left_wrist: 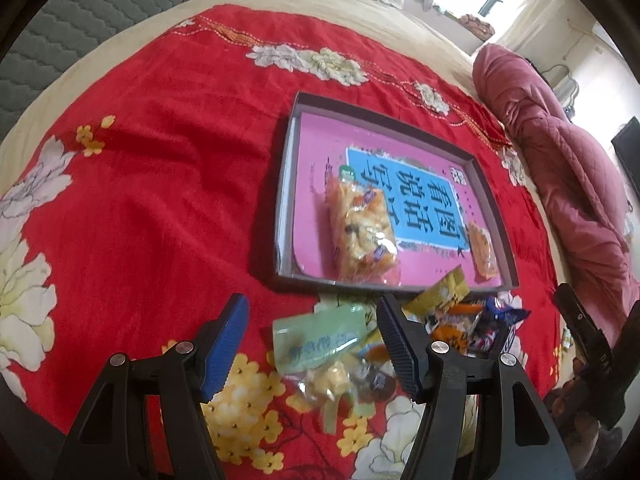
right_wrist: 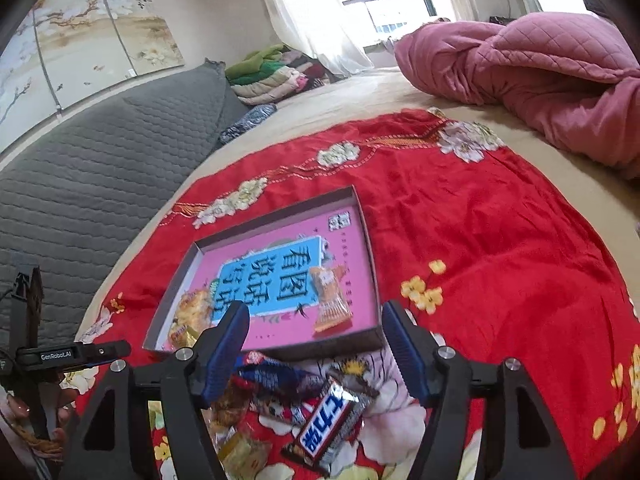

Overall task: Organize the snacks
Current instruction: 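Grasp the blue-labelled chocolate bar with the right gripper while the left grasps the green-labelled bag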

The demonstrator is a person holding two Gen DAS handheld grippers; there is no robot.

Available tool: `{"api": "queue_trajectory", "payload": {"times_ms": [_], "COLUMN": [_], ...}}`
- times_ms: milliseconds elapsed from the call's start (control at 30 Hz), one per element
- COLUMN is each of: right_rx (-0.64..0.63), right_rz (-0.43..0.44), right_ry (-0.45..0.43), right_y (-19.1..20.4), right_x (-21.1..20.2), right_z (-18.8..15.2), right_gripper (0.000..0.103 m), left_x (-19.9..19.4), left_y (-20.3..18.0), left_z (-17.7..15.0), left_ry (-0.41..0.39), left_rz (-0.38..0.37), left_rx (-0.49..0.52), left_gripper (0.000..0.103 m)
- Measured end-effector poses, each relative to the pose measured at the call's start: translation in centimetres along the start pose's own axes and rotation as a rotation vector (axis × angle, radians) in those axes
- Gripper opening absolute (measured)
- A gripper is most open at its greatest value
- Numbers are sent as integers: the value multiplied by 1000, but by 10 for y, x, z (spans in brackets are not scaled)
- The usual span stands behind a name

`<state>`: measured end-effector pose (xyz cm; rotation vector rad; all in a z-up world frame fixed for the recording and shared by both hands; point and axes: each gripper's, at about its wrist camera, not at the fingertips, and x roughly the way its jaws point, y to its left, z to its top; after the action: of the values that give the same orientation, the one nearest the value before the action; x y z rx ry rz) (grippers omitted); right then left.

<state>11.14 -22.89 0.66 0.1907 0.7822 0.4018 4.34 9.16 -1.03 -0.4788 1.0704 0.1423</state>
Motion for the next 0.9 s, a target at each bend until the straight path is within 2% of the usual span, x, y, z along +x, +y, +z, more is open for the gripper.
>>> {"api": "queue_trajectory", "payload": {"times_ms": [233, 467, 800, 900], "right_rx": [56, 54, -5, -7], "right_rz": [-27, -57, -77, -84], "right_ry": [96, 188, 251, 264], "right_y": [-9, -9, 2, 2], "right_x": [-5, 4, 16, 20], "right_z": [-21, -37, -50, -53], "right_gripper": [68, 68, 68, 68], "left_x": [5, 10, 29, 34], "left_y": [6, 12, 23, 23], "left_z": [-13, -22, -38, -41], "left_ry": [48, 93, 173, 177], "left_rz": [-30, -55, -105, -118], "left_rx": [-24, -49, -114, -126], "left_gripper": [68, 68, 69, 69]}}
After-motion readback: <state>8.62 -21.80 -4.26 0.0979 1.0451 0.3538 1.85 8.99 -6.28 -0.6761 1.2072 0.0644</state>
